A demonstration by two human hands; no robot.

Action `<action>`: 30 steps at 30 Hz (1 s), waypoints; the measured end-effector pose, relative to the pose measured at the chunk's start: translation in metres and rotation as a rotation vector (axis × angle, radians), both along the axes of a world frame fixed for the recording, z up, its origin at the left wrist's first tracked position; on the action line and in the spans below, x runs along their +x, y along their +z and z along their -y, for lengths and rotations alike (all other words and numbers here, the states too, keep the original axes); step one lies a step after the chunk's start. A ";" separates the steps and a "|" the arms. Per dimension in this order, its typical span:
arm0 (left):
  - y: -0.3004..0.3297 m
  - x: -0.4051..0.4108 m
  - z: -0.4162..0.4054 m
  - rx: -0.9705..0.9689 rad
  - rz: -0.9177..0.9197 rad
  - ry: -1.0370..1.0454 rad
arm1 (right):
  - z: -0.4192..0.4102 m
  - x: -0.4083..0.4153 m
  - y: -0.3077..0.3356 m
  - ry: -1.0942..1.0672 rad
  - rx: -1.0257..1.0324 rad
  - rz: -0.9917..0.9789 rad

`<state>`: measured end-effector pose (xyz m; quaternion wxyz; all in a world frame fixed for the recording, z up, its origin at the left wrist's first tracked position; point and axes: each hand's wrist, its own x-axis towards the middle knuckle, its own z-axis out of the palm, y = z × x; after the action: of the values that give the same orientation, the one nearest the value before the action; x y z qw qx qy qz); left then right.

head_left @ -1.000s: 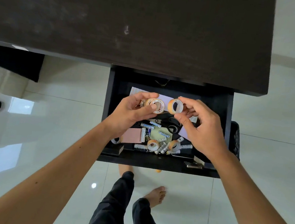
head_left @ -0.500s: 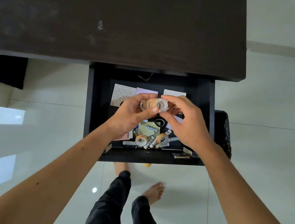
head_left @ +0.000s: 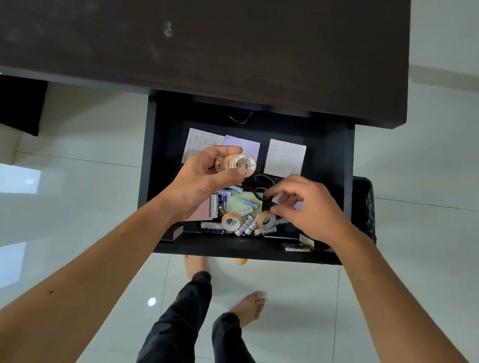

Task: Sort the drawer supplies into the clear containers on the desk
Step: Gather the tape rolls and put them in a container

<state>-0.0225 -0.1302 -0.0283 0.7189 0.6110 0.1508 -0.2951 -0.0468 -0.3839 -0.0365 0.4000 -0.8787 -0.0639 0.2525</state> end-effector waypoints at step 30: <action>0.028 -0.003 -0.074 -0.078 0.083 0.114 | -0.079 0.016 0.005 0.318 -0.110 -0.158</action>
<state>-0.0258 -0.0567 -0.0003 0.7635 0.5846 0.1436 -0.2339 -0.0306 -0.3046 -0.0320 0.3099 -0.8555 -0.1566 0.3841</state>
